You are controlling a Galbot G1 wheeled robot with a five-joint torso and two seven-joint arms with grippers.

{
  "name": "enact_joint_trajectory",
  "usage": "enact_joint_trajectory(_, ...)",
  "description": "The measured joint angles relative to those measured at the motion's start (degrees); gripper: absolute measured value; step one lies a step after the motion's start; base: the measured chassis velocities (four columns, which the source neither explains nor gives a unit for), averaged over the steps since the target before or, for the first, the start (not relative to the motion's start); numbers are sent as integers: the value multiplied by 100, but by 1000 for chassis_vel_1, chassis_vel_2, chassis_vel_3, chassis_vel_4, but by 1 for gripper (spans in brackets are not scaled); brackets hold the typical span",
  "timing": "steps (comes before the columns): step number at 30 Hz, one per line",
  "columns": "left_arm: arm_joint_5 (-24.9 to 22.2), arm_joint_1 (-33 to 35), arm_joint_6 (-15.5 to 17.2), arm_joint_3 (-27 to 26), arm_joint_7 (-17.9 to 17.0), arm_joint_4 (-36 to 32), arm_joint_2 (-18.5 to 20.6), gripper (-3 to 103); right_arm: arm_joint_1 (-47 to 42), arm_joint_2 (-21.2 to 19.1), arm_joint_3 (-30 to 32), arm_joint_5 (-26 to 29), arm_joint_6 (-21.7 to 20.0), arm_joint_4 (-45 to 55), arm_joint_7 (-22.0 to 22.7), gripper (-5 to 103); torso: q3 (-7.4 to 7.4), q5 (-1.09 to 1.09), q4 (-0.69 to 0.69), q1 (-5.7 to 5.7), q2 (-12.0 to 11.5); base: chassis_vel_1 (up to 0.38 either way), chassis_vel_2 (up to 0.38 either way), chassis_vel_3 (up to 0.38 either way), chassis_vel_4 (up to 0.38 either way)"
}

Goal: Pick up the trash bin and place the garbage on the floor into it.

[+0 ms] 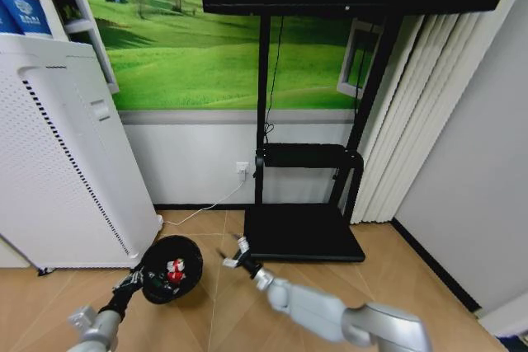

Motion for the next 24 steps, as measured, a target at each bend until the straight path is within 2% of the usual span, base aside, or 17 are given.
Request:
enact_joint_trajectory(4,-4,41,27,-19,-101,-138,63,7,-187,-408,538,2,0,-112,-61,100,0,0,-1,0,0,0,0,0,0)
enact_joint_trajectory(9,27,69,47,-23,-197,-294,88,7,-339,-634,886,-5,0,-112,-99,100,0,0,-1,0,0,0,0,0,0)
enact_joint_trajectory(15,121,234,50,11,-268,-523,-94,7,-375,-677,1026,-11,1,-203,-118,100,0,0,1,0,0,0,0,0,0)
enact_joint_trajectory(17,281,502,40,21,-220,-664,-293,7,-396,-698,1100,5,1,-248,-151,100,0,-1,2,0,0,0,0,0,0)
enact_joint_trajectory(24,418,662,-16,-9,-178,-677,-423,7,-518,-677,1217,-67,2,-183,-145,100,0,-1,0,0,0,0,0,0,0)
